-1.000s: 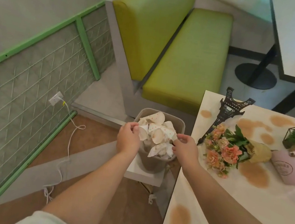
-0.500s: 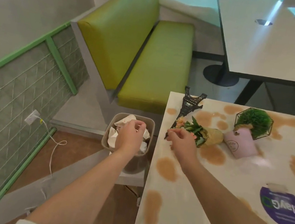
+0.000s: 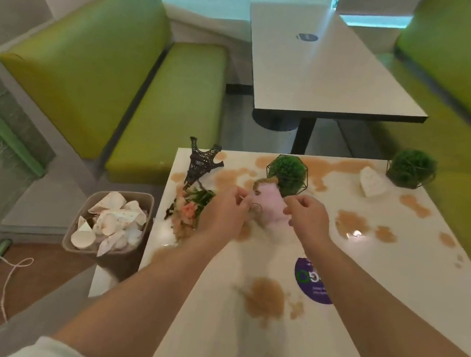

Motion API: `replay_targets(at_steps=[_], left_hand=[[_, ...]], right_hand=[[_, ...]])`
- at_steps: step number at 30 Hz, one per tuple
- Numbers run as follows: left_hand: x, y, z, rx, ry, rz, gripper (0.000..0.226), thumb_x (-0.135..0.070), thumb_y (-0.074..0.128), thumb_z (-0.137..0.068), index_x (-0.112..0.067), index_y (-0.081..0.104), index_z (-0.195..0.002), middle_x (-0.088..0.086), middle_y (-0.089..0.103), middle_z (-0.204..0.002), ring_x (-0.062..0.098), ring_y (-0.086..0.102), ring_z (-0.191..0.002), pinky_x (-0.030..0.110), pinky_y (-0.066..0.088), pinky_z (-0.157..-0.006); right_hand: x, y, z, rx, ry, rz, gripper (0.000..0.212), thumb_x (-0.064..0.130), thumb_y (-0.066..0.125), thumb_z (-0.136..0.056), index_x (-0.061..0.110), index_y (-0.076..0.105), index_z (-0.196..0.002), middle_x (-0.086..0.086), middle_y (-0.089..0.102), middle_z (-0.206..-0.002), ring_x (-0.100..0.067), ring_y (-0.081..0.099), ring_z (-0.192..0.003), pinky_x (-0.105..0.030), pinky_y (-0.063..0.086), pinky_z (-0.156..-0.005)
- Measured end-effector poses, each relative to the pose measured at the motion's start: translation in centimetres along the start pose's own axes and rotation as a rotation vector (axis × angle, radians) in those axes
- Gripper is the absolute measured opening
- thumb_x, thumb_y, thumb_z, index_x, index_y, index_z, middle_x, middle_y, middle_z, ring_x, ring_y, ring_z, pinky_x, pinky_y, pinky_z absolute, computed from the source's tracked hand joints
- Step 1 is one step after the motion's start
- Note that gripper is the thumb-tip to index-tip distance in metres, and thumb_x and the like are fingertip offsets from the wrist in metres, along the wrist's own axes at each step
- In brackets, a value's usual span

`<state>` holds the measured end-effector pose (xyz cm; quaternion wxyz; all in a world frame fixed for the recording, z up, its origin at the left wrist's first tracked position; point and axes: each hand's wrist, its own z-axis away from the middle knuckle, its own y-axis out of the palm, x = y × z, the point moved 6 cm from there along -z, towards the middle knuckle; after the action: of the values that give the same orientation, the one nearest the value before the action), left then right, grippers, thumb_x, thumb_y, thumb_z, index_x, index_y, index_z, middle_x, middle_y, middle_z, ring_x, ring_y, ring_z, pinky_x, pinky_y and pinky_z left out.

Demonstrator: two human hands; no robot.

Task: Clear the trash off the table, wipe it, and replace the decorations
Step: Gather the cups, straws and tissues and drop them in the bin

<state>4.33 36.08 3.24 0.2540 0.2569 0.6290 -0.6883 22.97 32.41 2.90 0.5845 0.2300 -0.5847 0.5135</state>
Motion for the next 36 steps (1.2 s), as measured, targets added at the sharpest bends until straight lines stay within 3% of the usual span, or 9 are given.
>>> replay_targets(at_steps=[7, 12, 16, 20, 24, 27, 30, 32, 36], left_hand=[[-7.1, 9.9, -0.5, 0.103, 0.048, -0.015, 0.024, -0.041, 0.045, -0.100, -0.028, 0.063, -0.111, -0.010, 0.063, -0.103, 0.016, 0.060, -0.089, 0.030, 0.049, -0.074], [-9.0, 18.2, -1.5, 0.282, 0.114, -0.190, 0.032, -0.020, 0.047, -0.100, -0.027, 0.058, -0.129, -0.003, 0.058, -0.131, 0.020, 0.057, -0.115, 0.037, 0.049, -0.095], [-9.3, 23.6, -0.9, 0.432, 0.157, -0.427, 0.048, -0.020, 0.045, -0.101, -0.014, 0.036, -0.147, 0.008, 0.037, -0.149, 0.026, 0.035, -0.135, 0.037, 0.036, -0.108], [-10.1, 26.4, -1.1, 0.449, 0.109, -0.561, 0.076, -0.033, 0.055, -0.097, -0.004, 0.014, -0.153, 0.009, 0.010, -0.162, 0.024, 0.013, -0.147, 0.038, 0.021, -0.118], [-10.8, 26.6, -2.1, 0.439, 0.053, -0.648, 0.097, -0.037, 0.068, -0.087, -0.005, 0.006, -0.154, 0.004, 0.002, -0.163, 0.020, 0.010, -0.149, 0.038, 0.023, -0.117], [-11.2, 26.6, -2.3, 0.410, 0.041, -0.709, 0.100, -0.037, 0.072, -0.084, -0.006, 0.008, -0.154, 0.003, 0.005, -0.163, 0.017, 0.017, -0.147, 0.035, 0.030, -0.112], [-11.6, 26.7, -2.5, 0.363, 0.037, -0.737, 0.098, -0.034, 0.073, -0.083, -0.006, 0.011, -0.153, 0.003, 0.014, -0.161, 0.016, 0.026, -0.143, 0.032, 0.037, -0.104], [-11.9, 26.7, -2.4, 0.337, 0.038, -0.747, 0.097, -0.033, 0.074, -0.083, -0.005, 0.012, -0.153, 0.004, 0.021, -0.158, 0.017, 0.031, -0.140, 0.032, 0.040, -0.101], [-12.0, 27.2, -2.8, 0.340, 0.032, -0.807, 0.093, -0.025, 0.072, -0.083, -0.003, 0.014, -0.152, 0.006, 0.016, -0.160, 0.018, 0.031, -0.140, 0.032, 0.042, -0.098]], right_hand=[[-4.9, -9.1, -4.6, -0.025, 0.074, 0.020, 0.017, 0.026, 0.057, -0.094, 0.012, 0.066, -0.095, -0.003, 0.069, -0.087, -0.020, 0.058, -0.074, -0.032, 0.048, -0.063], [-8.2, -14.4, -8.4, -0.048, 0.110, 0.073, 0.017, 0.026, 0.055, -0.095, 0.014, 0.065, -0.091, -0.001, 0.068, -0.088, -0.017, 0.059, -0.074, -0.029, 0.045, -0.061], [-10.5, -17.5, -11.3, -0.032, 0.133, 0.093, 0.016, 0.026, 0.055, -0.095, 0.015, 0.066, -0.098, -0.001, 0.068, -0.091, -0.017, 0.059, -0.076, -0.030, 0.048, -0.064], [-11.8, -20.0, -14.5, -0.013, 0.136, 0.110, 0.017, 0.025, 0.056, -0.094, 0.012, 0.067, -0.098, -0.003, 0.069, -0.095, -0.017, 0.057, -0.073, -0.027, 0.044, -0.057], [-11.5, -21.3, -18.0, -0.015, 0.068, 0.243, 0.018, 0.023, 0.053, -0.095, 0.015, 0.064, -0.107, 0.002, 0.062, -0.102, -0.008, 0.053, -0.073, -0.024, 0.039, -0.054], [-10.7, -21.0, -21.2, -0.025, -0.027, 0.369, 0.019, 0.021, 0.055, -0.093, 0.016, 0.065, -0.109, -0.002, 0.062, -0.110, -0.018, 0.057, -0.090, -0.027, 0.040, -0.060], [-9.7, -20.1, -24.5, -0.034, -0.122, 0.554, 0.026, 0.025, 0.058, -0.094, 0.016, 0.064, -0.118, -0.010, 0.056, -0.122, -0.030, 0.048, -0.117, -0.032, 0.046, -0.055], [-9.2, -19.5, -26.4, -0.019, -0.148, 0.690, 0.041, 0.025, 0.058, -0.094, 0.013, 0.054, -0.133, -0.011, 0.045, -0.133, -0.030, 0.038, -0.126, -0.042, 0.054, -0.072], [-8.7, -18.5, -29.6, 0.028, -0.111, 0.801, 0.082, 0.041, 0.072, -0.083, 0.009, 0.031, -0.146, -0.013, 0.035, -0.143, -0.032, 0.031, -0.130, -0.042, 0.043, -0.097]])
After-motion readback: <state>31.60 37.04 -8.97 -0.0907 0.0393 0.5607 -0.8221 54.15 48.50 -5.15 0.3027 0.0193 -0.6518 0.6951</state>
